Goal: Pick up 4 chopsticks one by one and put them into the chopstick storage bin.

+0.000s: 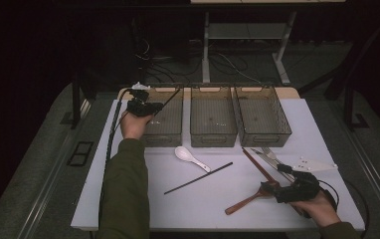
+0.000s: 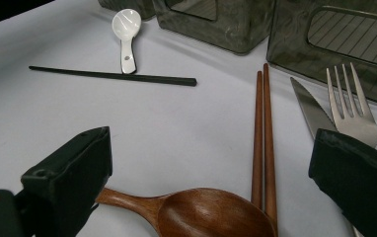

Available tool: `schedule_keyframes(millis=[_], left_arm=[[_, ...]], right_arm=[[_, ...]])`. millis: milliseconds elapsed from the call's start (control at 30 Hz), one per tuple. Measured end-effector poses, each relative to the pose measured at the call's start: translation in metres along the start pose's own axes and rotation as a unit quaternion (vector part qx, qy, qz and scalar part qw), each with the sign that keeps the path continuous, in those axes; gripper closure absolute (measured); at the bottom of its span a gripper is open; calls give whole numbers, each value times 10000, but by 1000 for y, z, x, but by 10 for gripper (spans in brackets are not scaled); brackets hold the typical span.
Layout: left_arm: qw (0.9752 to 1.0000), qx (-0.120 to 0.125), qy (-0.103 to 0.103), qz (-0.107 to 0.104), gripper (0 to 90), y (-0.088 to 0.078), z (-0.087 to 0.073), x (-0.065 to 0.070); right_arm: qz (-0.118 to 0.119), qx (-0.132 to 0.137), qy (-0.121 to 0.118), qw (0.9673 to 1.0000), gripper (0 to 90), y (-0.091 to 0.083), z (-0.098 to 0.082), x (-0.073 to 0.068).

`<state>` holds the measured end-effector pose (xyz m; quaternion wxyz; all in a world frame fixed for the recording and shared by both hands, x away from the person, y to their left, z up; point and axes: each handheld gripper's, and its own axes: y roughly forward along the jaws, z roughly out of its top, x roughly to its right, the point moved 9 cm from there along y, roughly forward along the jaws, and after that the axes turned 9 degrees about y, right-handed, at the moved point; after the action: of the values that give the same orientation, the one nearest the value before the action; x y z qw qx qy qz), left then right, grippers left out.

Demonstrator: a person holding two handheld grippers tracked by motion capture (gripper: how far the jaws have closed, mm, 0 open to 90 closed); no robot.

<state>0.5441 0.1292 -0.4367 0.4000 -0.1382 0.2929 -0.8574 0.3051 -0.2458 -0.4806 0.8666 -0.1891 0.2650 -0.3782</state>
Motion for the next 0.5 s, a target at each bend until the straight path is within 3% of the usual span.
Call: schedule_keyframes(millis=[133, 267, 500], left_arm=[[9999, 6, 18, 142, 753, -1, 1, -3], [9999, 73, 15, 120, 713, -4, 4, -1], [9998, 89, 132, -95, 610, -14, 9, 11]], right_arm=[[-5, 7, 1, 10000, 33, 0, 0, 1], [-4, 4, 1, 10000, 33, 0, 0, 0], [-16, 2, 22, 10000, 32, 1, 0, 1]])
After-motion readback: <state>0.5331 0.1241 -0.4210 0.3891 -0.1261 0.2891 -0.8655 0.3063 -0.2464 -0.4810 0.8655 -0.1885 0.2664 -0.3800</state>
